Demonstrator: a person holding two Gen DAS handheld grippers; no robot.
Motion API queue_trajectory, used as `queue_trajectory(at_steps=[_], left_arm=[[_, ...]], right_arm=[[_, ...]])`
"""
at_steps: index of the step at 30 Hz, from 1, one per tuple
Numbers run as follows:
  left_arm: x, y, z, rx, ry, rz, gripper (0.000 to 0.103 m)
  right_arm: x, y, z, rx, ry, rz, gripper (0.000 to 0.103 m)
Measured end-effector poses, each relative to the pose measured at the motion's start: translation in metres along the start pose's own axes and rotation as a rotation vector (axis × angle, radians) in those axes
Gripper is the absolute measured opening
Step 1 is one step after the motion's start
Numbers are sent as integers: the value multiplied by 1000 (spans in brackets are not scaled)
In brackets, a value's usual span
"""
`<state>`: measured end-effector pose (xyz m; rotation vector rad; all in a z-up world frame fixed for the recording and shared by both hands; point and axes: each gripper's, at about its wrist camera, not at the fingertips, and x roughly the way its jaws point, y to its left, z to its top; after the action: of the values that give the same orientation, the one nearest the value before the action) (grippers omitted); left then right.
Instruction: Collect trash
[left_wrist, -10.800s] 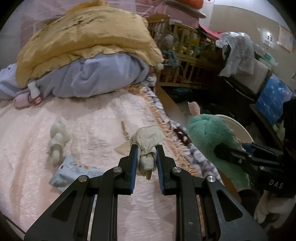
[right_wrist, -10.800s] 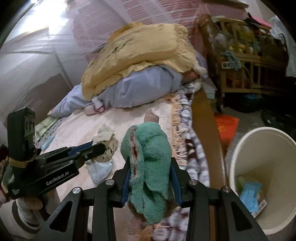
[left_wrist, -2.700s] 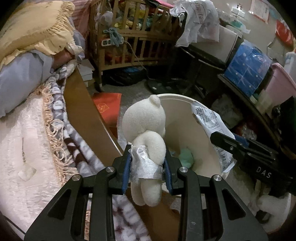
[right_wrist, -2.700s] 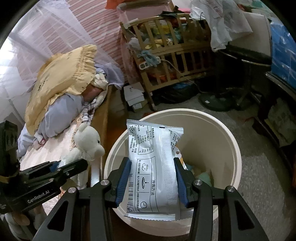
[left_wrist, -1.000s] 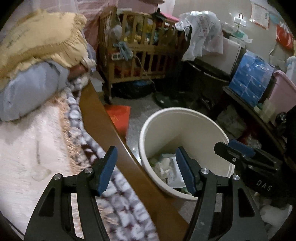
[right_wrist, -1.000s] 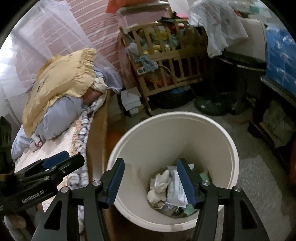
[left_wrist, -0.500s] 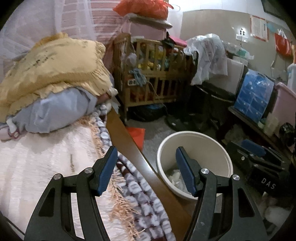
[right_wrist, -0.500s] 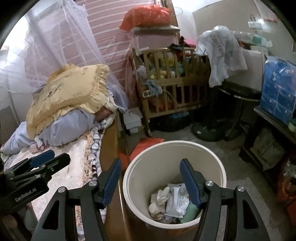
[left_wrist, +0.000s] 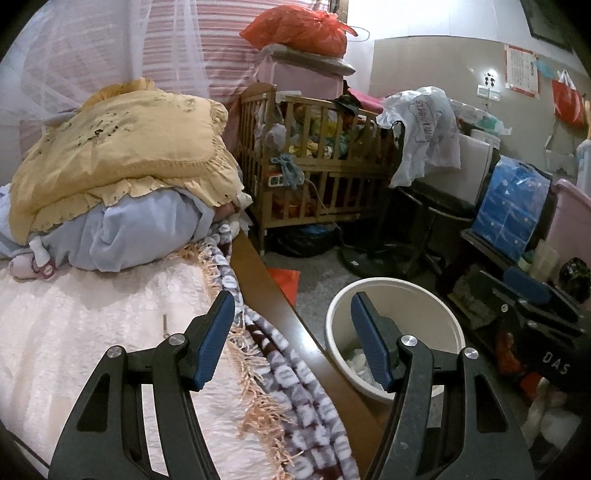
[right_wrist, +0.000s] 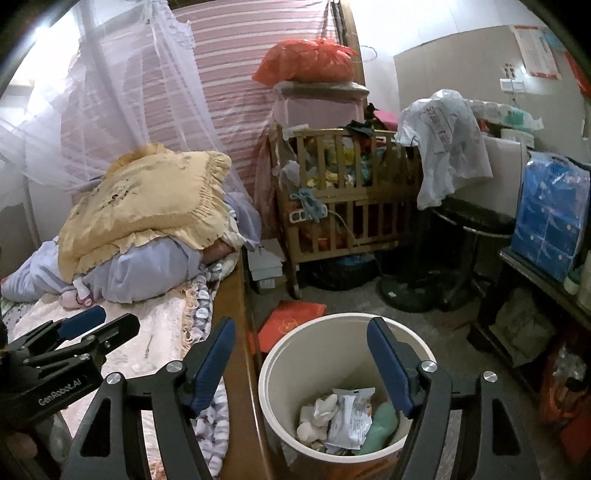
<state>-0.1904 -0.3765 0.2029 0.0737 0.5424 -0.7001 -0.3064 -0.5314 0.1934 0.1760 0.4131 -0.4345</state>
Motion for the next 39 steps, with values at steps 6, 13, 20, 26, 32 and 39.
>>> queue_trajectory(at_steps=[6,13,20,26,32,39], left_arm=[[-2,4,-1,1,-14,9,64],[-6,6,1,-9,-34,15,64],[-6,6,1,-8,-35,17,64],[-6,6,0,-7,-35,17,64],[-6,5,0,-9,-34,18,64],[-6,9,0,-10,-31,17,64]], right_arm=[[-3,4,0,-12,-11,0,72],[-3,5,1,-10,-11,1,72],[-3,5,0,-12,-10,-2,73],[-3,5,0,-12,-9,-2,73],[-3,5,0,-11,-8,-1,73],[-3,7,0,-10,-6,-1,73]])
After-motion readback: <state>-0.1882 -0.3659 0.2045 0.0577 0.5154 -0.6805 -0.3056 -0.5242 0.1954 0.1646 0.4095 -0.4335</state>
